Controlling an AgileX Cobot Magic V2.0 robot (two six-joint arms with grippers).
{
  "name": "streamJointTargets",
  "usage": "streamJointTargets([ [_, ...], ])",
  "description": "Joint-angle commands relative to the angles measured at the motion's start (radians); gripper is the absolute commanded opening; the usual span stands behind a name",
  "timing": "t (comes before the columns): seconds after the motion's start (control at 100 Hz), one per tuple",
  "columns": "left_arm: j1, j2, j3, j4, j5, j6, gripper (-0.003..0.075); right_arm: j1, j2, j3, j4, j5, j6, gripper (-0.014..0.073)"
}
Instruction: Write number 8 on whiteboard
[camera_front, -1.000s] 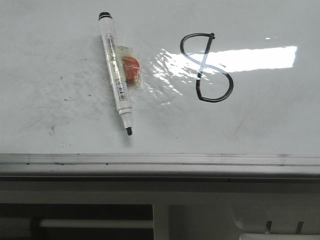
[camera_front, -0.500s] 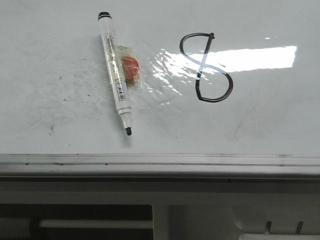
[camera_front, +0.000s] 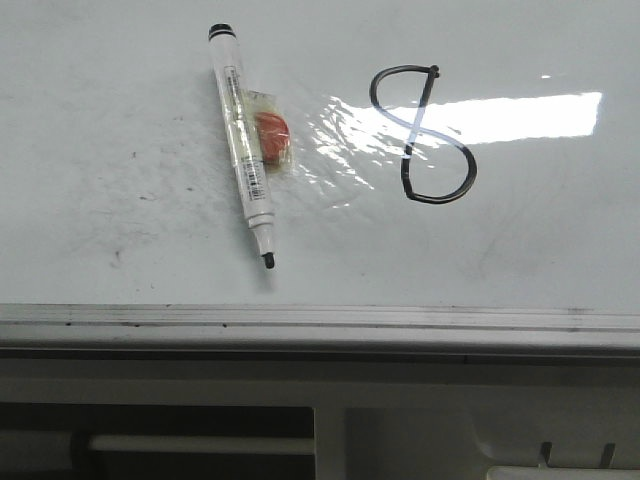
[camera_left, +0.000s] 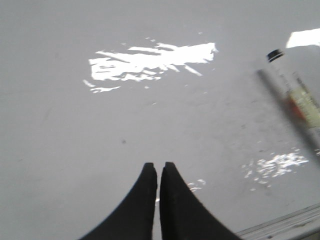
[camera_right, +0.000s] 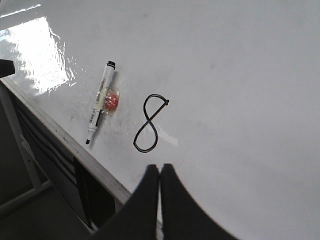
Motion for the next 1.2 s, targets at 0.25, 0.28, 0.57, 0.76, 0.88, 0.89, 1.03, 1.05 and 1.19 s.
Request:
streamJointTargets([
  [0.25, 0.333, -0.309, 0.081, 0.623, 0.342, -0.658, -0.002, 0.0, 0.015, -0.022, -0.034, -0.065, 0.002, -0.0042],
  [0.28, 0.356, -0.337, 0.081, 0.643, 0.396, -0.681, -0.002, 0.0, 0.015, -0.022, -0.034, -0.065, 0.002, -0.0042],
  [0.57, 0.443, -0.4, 0.081, 0.659, 0.567, -0.695, -0.002, 0.0, 0.015, -0.022, -0.034, -0.065, 0.002, -0.0042],
  [0.76, 0.443, -0.4, 0.081, 0.657, 0.567, -0.695, -0.002, 0.0, 0.015, -0.022, -0.034, -0.065, 0.002, -0.0042],
  [0.88, 0.443, -0.4, 0.081, 0.657, 0.567, -0.695, -0.002, 0.0, 0.015, -0.022, -0.034, -0.065, 0.002, -0.0042],
  [0.89, 0.443, -0.4, 0.081, 0.657, 0.567, -0.695, -0.002, 0.0, 0.015, -0.022, -0.034, -0.065, 0.002, -0.0042],
  [1.03, 0.443, -0.4, 0.081, 0.657, 0.567, -0.695, -0.002, 0.0, 0.015, -0.022, -0.034, -0.065, 0.002, -0.0042],
  [1.05, 0.443, -0.4, 0.081, 0.657, 0.567, -0.695, -0.002, 0.0, 0.015, -0.022, -0.034, -0.065, 0.002, -0.0042],
  [1.19, 0.443, -0.4, 0.081, 0.657, 0.567, -0.695, -0.002, 0.0, 0.015, -0.022, -0.034, -0.065, 0.002, -0.0042],
])
